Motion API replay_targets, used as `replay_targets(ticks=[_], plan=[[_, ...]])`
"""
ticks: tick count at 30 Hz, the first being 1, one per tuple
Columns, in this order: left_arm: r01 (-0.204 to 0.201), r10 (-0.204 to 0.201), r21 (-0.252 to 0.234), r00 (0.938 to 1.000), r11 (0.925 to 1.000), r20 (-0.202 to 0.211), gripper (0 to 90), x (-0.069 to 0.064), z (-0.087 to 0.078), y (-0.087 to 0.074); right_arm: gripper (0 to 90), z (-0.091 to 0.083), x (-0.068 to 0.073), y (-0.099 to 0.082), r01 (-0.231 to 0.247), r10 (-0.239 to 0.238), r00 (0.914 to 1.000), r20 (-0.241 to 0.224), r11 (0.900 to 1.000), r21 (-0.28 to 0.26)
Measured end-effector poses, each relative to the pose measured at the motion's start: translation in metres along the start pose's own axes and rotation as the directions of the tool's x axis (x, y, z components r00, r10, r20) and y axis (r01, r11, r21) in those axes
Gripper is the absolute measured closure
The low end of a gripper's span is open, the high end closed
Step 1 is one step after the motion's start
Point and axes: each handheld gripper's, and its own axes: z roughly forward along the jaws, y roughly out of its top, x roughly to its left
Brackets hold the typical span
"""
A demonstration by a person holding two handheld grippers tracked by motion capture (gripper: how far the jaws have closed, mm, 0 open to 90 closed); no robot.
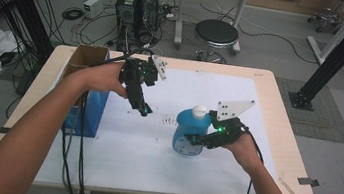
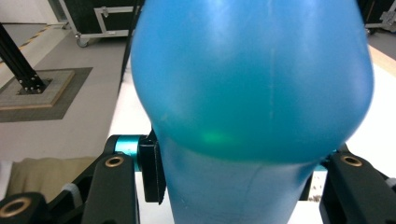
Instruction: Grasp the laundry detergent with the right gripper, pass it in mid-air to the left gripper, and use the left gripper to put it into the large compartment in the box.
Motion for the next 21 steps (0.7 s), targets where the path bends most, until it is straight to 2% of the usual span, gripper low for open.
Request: replay_targets(ticks=[4, 9, 14, 21], plan=[[0.013, -0.013, 0.021, 0.9997, 0.9997, 0.020, 1.7, -0.008, -0.004, 0.005, 43.8, 0.000, 0.005, 0.011, 0.004, -0.004, 0.9999, -0.012, 1.0000, -0.004], [0.020, -0.022, 0.045, 0.9989, 0.9988, 0.041, 1.6, -0.019, -0.009, 0.013, 43.8, 0.002, 0.006, 0.017, 0.009, -0.009, 0.9996, -0.027, 0.9999, 0.006], [0.042, -0.047, 0.067, 0.9962, 0.9969, 0.073, 1.6, -0.027, -0.014, 0.023, 43.8, 0.005, 0.006, 0.024, 0.016, -0.015, 0.9991, -0.038, 0.9997, 0.018], [0.011, -0.018, 0.093, 0.9967, 0.9956, 0.079, 1.6, -0.037, -0.017, 0.037, 43.9, 0.007, 0.006, 0.033, 0.024, -0.023, 0.9984, -0.051, 0.9997, 0.012]])
